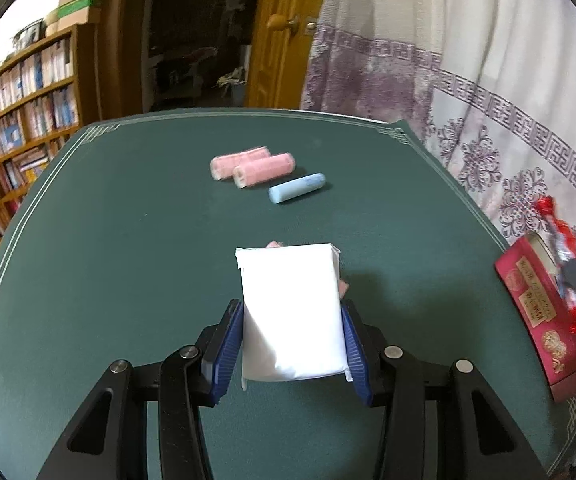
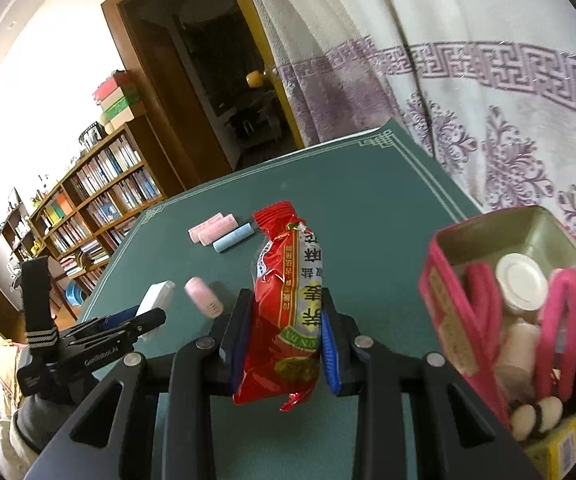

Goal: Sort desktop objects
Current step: 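Carry the tissue pack and snack packet to the tin and release them inside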

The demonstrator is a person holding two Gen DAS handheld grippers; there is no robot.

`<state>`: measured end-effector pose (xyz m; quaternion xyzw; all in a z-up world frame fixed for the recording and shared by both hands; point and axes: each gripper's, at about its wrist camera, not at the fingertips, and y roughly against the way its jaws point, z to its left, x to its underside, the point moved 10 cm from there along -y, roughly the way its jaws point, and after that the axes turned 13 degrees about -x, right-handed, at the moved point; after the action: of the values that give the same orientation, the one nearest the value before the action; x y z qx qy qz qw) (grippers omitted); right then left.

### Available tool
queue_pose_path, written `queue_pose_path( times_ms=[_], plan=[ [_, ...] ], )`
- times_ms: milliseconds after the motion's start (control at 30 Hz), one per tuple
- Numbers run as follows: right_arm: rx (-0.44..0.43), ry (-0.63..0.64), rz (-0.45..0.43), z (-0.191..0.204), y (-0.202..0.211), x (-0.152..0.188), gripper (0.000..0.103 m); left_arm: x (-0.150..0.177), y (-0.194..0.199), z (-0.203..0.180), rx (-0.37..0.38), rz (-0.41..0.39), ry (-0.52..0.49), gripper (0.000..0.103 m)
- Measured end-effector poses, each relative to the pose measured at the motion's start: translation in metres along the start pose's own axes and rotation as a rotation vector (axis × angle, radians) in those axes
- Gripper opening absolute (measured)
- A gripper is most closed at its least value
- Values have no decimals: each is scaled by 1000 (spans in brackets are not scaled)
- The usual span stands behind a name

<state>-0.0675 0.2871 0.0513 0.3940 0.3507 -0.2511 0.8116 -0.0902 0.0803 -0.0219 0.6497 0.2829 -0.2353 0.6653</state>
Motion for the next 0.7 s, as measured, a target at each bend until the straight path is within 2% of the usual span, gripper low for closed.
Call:
queue_pose_path(
  times_ms=[333, 533, 700],
  plan=[
    [50, -51, -58, -22, 40, 5, 34, 11, 2, 16, -18, 3, 11, 49],
    [78, -66, -79, -30, 55, 9, 34, 38, -17, 27, -34, 66, 28, 49],
    [91, -64, -98, -29, 64, 8, 34, 35, -10, 34, -28, 48, 47, 49]
  ],
)
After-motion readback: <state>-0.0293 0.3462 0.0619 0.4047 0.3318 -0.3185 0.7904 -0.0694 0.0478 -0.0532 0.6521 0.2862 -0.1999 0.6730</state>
